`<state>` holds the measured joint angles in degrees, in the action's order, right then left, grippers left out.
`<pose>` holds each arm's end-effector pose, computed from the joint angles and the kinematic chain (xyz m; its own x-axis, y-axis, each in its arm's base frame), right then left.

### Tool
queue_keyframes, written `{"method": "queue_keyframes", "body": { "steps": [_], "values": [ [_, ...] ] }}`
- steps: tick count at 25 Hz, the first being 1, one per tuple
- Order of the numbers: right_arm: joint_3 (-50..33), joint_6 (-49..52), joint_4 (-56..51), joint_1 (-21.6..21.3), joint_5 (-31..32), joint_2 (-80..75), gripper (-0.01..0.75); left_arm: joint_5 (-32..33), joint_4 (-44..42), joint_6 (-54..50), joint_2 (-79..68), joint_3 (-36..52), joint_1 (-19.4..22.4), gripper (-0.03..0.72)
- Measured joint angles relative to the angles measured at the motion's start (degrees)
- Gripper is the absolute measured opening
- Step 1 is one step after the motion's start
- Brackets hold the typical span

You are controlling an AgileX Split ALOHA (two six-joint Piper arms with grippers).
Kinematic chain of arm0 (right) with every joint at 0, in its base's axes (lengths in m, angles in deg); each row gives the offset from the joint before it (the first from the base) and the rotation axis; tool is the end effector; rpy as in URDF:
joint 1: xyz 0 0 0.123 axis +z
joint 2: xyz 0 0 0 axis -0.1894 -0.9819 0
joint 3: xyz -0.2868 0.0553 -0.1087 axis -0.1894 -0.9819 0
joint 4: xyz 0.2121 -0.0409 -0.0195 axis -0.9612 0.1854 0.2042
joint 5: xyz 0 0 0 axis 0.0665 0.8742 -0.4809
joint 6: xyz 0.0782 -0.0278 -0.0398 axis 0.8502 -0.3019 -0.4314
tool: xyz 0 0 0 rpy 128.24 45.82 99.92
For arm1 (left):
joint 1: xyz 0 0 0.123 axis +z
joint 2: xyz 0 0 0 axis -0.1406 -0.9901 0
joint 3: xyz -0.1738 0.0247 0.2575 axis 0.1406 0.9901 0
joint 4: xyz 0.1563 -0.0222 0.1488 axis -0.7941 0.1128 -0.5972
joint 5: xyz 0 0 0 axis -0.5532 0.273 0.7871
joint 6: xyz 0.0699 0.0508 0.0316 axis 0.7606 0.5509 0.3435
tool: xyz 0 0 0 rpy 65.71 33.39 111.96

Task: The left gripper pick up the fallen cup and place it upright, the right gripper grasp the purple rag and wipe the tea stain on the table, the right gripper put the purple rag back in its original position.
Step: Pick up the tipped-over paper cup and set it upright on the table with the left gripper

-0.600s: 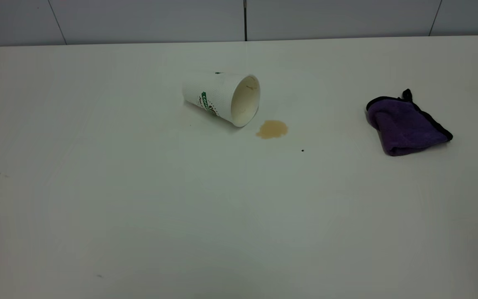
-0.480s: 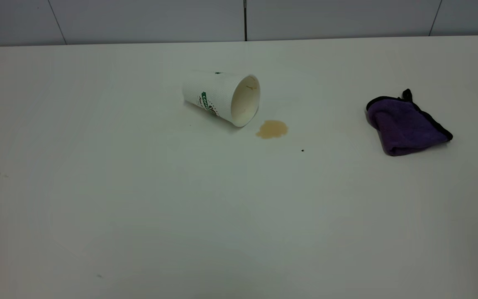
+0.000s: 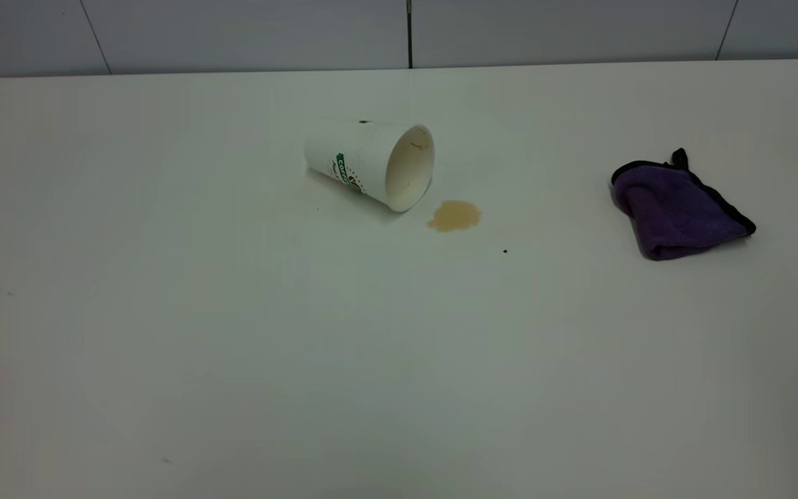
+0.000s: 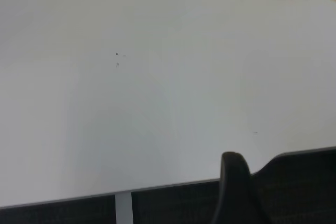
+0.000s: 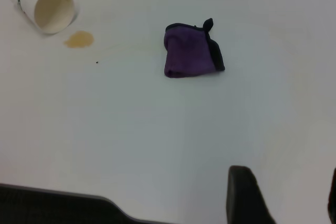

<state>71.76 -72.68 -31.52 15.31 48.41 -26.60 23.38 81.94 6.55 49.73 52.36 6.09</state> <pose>-0.0650 -0.0019 0.2485 -0.5094 -0.0777 -0.8570 -0.1245 0.9921 -0.0160 -0.0668 -0.0020 0.2495 -0.5106 0.0606 -0.8577 0.0980 0.9951 0.0120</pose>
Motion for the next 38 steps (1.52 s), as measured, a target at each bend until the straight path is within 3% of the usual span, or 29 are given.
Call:
{"method": "queue_keyframes", "body": {
  "steps": [38],
  "values": [
    [0.00, 0.00, 0.00, 0.00, 0.00, 0.00, 0.415, -0.13, -1.22, -1.92, -1.04, 0.00, 0.00, 0.489]
  ]
}}
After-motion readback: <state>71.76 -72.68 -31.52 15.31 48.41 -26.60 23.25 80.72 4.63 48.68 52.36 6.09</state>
